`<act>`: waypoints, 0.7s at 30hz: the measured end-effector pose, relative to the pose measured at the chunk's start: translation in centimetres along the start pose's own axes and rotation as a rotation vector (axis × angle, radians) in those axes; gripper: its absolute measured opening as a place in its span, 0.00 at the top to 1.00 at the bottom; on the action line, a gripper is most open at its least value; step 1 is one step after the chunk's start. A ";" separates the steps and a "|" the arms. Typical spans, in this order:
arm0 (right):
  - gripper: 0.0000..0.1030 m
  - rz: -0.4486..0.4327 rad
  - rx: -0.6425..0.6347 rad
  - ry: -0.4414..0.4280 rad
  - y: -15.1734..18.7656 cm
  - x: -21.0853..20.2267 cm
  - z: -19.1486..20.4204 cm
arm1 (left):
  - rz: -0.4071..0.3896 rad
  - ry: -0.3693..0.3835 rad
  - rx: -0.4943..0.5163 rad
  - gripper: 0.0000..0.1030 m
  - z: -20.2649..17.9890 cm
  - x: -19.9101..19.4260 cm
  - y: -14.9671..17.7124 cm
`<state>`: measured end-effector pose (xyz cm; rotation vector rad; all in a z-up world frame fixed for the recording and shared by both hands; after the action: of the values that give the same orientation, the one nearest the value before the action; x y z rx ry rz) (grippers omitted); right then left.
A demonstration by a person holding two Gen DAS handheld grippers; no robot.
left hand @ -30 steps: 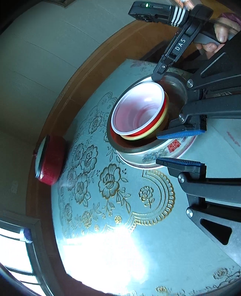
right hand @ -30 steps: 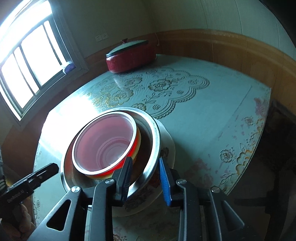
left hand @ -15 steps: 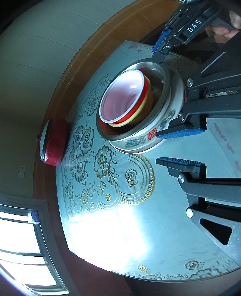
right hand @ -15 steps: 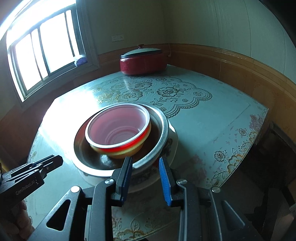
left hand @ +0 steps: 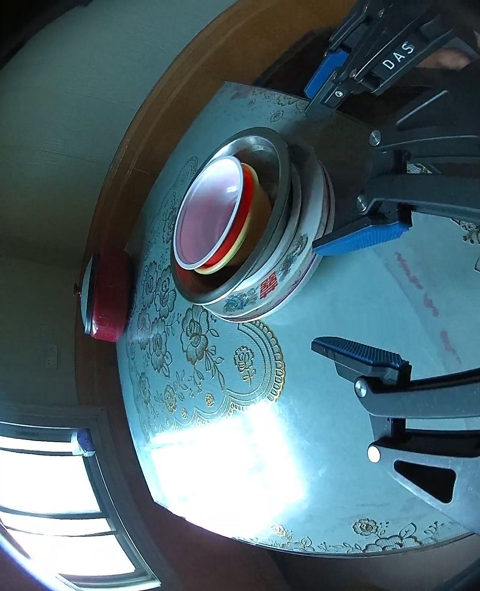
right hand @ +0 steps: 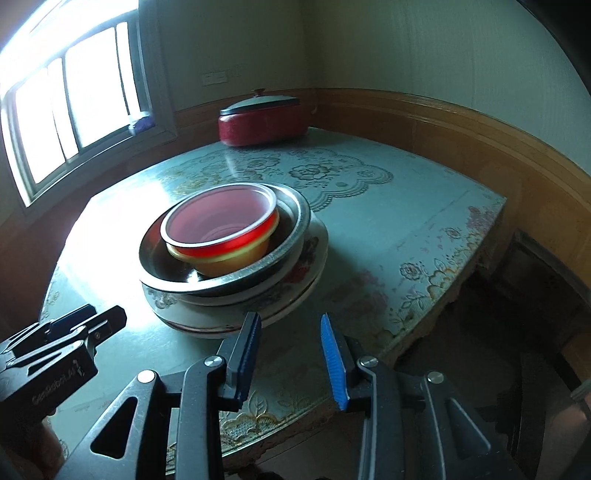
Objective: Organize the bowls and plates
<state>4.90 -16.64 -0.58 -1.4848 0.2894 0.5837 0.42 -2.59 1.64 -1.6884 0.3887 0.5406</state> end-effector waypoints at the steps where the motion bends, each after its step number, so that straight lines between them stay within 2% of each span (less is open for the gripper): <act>1: 0.68 -0.008 0.018 0.007 0.0 -0.1 0.2 | -0.005 0.016 0.013 0.50 0.0 -0.1 0.0; 2: 0.67 -0.027 0.021 0.022 0.0 -0.2 0.4 | -0.014 0.024 0.029 0.44 0.1 -0.2 0.0; 9: 0.67 -0.088 0.027 0.106 0.1 -0.5 2.0 | -0.029 0.051 0.075 0.31 1.0 0.0 0.1; 12: 0.67 -0.091 0.048 0.119 0.0 -0.6 2.3 | -0.031 0.044 0.093 0.17 1.3 0.0 0.1; 15: 0.67 -0.101 0.052 0.132 0.0 -0.7 2.6 | -0.056 0.053 0.088 0.12 1.7 -0.4 -0.2; 17: 0.67 -0.100 0.059 0.141 0.0 -0.7 2.7 | -0.061 0.056 0.089 0.00 1.8 -0.4 -0.4; 21: 0.67 -0.101 0.068 0.160 0.0 -0.7 2.8 | -0.075 0.065 0.095 0.00 1.9 -0.4 -0.6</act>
<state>3.80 -13.99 0.01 -1.4732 0.3527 0.3718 0.13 -0.64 2.13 -1.6251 0.3909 0.4066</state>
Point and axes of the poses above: each gripper's, at about its wrist camera, not at the fingertips, and x roughly the way its jaws point, z to its left, y to its underside, the point moved 3 cm from there along x, roughly the way its jaws point, and after that the axes turned 13 degrees about -z, right-handed, at the moved point
